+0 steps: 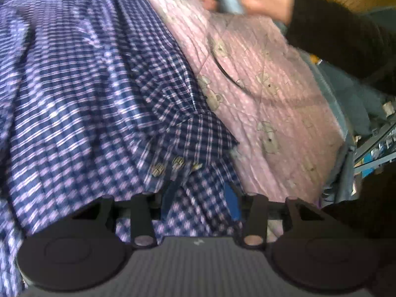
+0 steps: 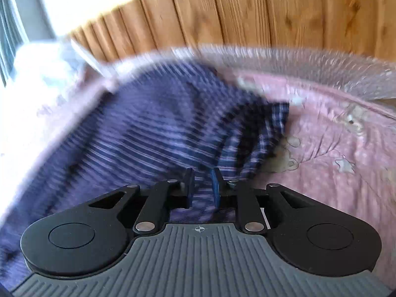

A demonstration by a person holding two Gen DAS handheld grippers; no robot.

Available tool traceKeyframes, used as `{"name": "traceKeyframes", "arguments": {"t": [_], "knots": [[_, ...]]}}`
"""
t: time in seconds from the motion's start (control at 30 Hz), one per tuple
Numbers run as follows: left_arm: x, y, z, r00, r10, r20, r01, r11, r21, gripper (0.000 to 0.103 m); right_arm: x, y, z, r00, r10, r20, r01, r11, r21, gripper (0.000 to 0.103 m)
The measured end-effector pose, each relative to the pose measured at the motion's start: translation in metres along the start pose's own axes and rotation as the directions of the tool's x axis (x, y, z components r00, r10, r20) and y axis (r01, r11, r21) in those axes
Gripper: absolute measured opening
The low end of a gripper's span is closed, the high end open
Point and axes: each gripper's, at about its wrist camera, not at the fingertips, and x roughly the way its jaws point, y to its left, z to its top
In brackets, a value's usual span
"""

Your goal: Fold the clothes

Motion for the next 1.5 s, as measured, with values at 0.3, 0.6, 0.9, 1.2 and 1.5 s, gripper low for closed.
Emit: {"name": "traceKeyframes", "arguments": {"t": [0.3, 0.6, 0.9, 1.2, 1.5], "knots": [[-0.072, 0.111, -0.062, 0.977, 0.125, 0.172, -0.081, 0.967, -0.242, 0.052, -0.114, 0.128, -0.142, 0.994, 0.035, -0.107, -0.032, 0.999, 0.031, 0.024], [-0.096, 0.138, -0.087, 0.969, 0.012, 0.245, 0.035, 0.982, -0.187, 0.055, -0.135, 0.177, -0.195, 0.968, -0.229, -0.108, 0.247, 0.945, 0.215, 0.027], [-0.121, 0.166, -0.131, 0.963, -0.044, 0.266, 0.120, 0.954, -0.274, 0.058, -0.154, 0.207, -0.228, 0.941, -0.322, -0.104, 0.339, 0.896, 0.289, 0.040], [-0.129, 0.202, -0.176, 0.954, -0.052, 0.295, 0.191, 0.864, -0.466, 0.073, -0.220, 0.190, -0.249, 0.938, -0.325, -0.121, 0.340, 0.795, 0.502, 0.051], [-0.100, 0.187, -0.145, 0.947, -0.125, 0.296, 0.249, 0.868, -0.430, 0.076, -0.211, 0.178, -0.295, 0.989, -0.107, -0.100, 0.146, 0.740, 0.657, 0.050]]}}
